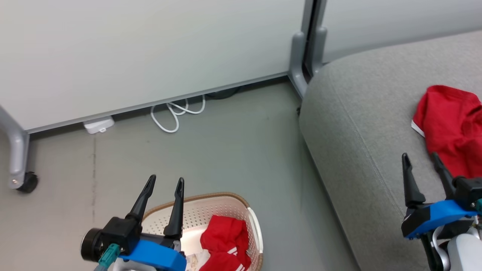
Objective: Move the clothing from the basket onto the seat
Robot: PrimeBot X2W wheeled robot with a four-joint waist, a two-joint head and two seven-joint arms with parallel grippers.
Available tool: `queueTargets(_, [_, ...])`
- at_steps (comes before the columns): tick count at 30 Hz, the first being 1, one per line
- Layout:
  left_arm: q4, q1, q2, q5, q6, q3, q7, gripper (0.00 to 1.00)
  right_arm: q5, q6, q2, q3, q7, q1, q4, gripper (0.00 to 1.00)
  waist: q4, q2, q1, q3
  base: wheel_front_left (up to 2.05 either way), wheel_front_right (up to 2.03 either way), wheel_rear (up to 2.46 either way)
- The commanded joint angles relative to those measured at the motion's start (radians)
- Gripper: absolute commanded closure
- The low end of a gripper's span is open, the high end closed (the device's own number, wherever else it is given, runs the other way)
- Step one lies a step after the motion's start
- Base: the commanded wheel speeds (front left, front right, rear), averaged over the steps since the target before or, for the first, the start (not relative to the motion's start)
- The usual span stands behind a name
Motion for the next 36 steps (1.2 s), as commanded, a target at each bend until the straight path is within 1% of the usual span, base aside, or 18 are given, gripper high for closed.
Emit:
queueTargets(1, [0.004,0.015,-0.002,0.004,-0.002,0.009,-0.003,0.0,0.01,0.0,0.005,0.003,0.009,0.03,-0.026,0.0,0.035,0.0,0.0003,-0.03,0.0,0.0,0.0])
queueTargets(7, [0.02,0.049,-0.012,0.012,-0.002,0.061,-0.003,0.0,0.015,0.0,0.049,0.022,0.059,0.125,-0.166,0.0,0.099,0.0,0.0003,-0.061,0.0,0.0,0.0])
queueTargets(14, [0.04,0.067,-0.016,0.025,-0.002,0.126,-0.003,0.0,0.004,0.0,0.091,0.047,0.098,0.187,-0.264,0.0,0.16,0.0,0.0003,-0.08,0.0,0.0,0.0])
queueTargets(24, [0.097,0.044,-0.018,0.026,-0.002,0.178,-0.003,0.0,-0.022,0.0,0.118,0.063,0.106,0.231,-0.304,0.0,0.226,0.0,0.0003,-0.095,0.0,0.0,0.0])
queueTargets(36, [0.112,0.034,-0.02,0.033,-0.002,0.187,-0.003,0.0,-0.021,0.0,0.134,0.067,0.114,0.253,-0.317,0.0,0.231,0.0,0.0003,-0.095,0.0,0.0,0.0])
